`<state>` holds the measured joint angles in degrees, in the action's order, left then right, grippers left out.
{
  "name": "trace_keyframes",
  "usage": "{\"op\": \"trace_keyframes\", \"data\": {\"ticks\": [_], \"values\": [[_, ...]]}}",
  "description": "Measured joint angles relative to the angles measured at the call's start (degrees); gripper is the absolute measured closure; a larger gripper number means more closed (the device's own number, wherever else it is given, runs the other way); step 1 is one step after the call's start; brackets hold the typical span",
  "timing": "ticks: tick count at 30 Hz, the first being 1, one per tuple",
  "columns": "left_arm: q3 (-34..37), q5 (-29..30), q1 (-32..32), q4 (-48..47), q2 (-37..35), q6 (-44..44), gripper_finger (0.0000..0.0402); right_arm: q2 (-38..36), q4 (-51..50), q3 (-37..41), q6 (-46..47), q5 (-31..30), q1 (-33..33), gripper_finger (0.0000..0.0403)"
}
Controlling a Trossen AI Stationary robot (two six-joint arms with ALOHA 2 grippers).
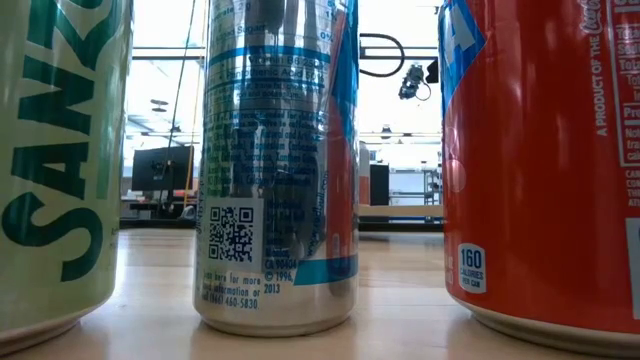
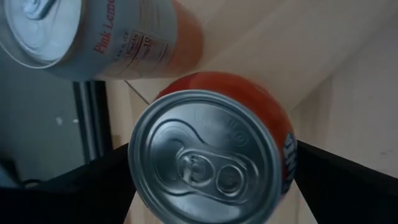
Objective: Place canned beverage on shelf
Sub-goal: Put the orange soda can on the shelf
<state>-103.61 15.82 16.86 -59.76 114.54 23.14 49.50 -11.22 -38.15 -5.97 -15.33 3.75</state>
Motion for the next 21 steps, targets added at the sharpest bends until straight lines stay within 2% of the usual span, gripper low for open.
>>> {"op": "trace_keyframes", "data": {"ticks": [10, 21], "values": [[0.0, 4.9, -1.1, -0.2, -0.9, 0.2, 0.0005, 0.0, 0.0, 0.0, 0.2, 0.0, 0.0, 0.008], [-1.4, 6.6, -1.8, -0.4, -4.6, -0.6, 0.0005, 0.0, 0.4, 0.0, 0.2, 0.0, 0.0, 0.008]]}}
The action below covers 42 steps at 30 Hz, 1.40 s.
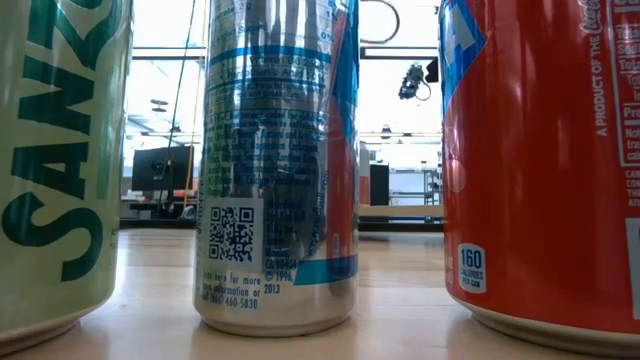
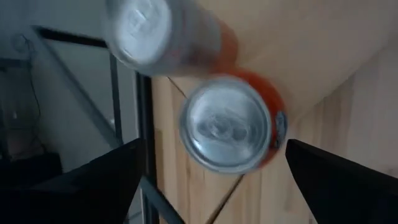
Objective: Place canned beverage on shelf
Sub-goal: Put the orange soda can on the shelf, then adjust the white soda can on the shelf
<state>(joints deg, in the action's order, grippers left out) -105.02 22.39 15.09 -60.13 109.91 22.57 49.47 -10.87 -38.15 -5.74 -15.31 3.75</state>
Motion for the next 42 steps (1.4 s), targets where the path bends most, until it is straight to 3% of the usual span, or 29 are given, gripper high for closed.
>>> {"op": "trace_keyframes", "data": {"ticks": [6, 11, 19, 28, 42], "values": [[-3.1, -0.6, 0.1, 4.4, -0.4, -0.3, 0.0005, 0.0, 0.2, 0.0, 0.0, 0.0, 0.0, 0.008], [-2.8, -8.0, 1.5, 11.6, -0.2, -1.4, 0.0005, 0.0, 0.2, 0.0, 0.0, 0.0, 0.0, 0.008], [-0.3, -12.3, 4.2, 18.3, 0.0, -0.8, 0.0005, 0.0, 0.3, 0.0, -0.2, 0.0, 0.0, 0.008], [-0.3, -12.0, 4.9, 19.7, 2.0, 5.7, 0.0005, 0.0, 0.6, 0.0, -0.2, 0.0, 0.0, 0.008], [-0.3, -5.5, 5.0, 22.2, 6.3, 9.8, 0.0005, 0.1, 0.5, 0.0, -0.4, 0.2, -0.3, 0.008]]}}
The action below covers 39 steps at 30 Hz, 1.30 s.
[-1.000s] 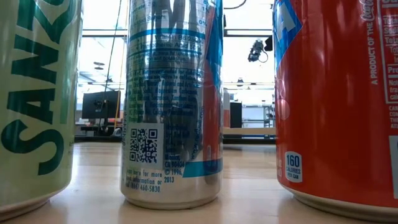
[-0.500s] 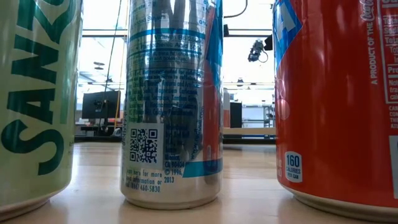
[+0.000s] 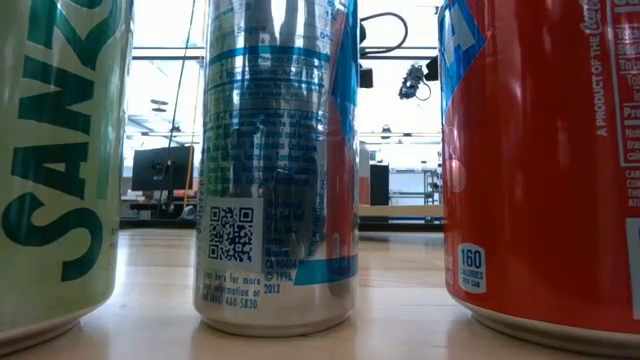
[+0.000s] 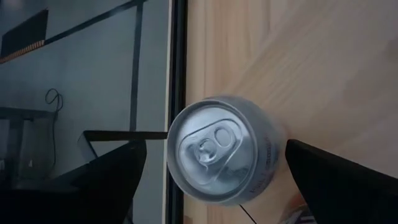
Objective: Place canned beverage on shelf
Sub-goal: Adjust the white soda can on the shelf, then put the blue soda can on the shelf
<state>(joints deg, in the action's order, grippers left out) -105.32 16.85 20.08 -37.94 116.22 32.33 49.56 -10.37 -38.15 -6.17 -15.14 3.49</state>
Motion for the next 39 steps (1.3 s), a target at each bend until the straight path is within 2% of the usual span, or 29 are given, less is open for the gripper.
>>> {"op": "trace_keyframes", "data": {"ticks": [19, 27, 32, 37, 39], "values": [[0.0, 4.4, 0.0, 1.3, 0.0, 0.0, 0.0005, 0.0, 0.0, 0.0, 0.0, 0.0, 0.0, 0.008], [0.0, 2.9, -0.9, 1.1, -0.4, -1.4, 0.0005, 0.0, 0.0, 0.0, 0.0, -0.1, 0.0, 0.008], [0.0, 2.6, -2.1, 1.4, -3.3, -2.4, 0.0005, 0.0, -0.4, 0.0, 0.0, -0.1, 0.0, 0.008], [0.0, 2.5, -3.1, -4.3, -7.1, -3.9, 0.0005, 0.0, -0.6, 0.0, 0.0, -0.1, 0.0, 0.008], [0.0, 0.6, -3.6, -8.0, -8.5, -6.1, 0.0005, 0.0, -0.6, 0.0, 0.0, -0.2, 0.0, 0.008]]}}
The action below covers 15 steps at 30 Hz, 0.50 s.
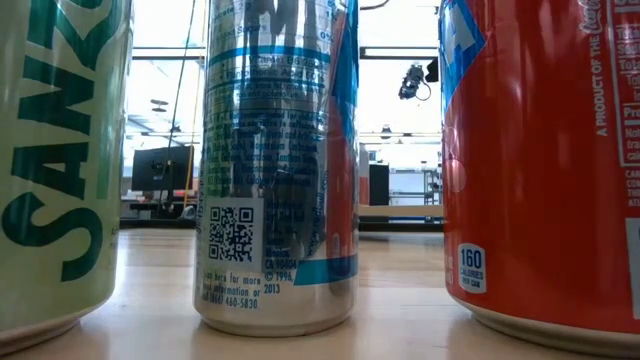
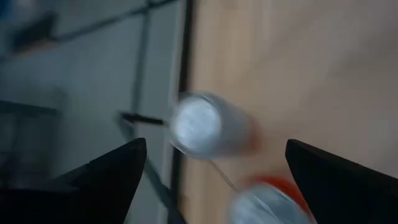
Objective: Place canned beverage on shelf
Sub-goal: Put the blue soda can on the shelf
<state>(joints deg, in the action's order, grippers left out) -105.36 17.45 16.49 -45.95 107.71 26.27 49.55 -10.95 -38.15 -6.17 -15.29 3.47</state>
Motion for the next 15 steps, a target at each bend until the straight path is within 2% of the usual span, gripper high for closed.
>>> {"op": "trace_keyframes", "data": {"ticks": [6, 15], "values": [[0.0, -8.5, -4.5, -7.1, -2.8, -9.1, 0.0005, 0.0, 0.0, 0.0, 0.0, 0.0, 0.0, 0.008], [0.0, -5.8, -17.8, -13.1, -3.4, -14.6, 0.0005, 0.0, 0.0, 0.0, 0.0, 0.0, 0.0, 0.008]]}}
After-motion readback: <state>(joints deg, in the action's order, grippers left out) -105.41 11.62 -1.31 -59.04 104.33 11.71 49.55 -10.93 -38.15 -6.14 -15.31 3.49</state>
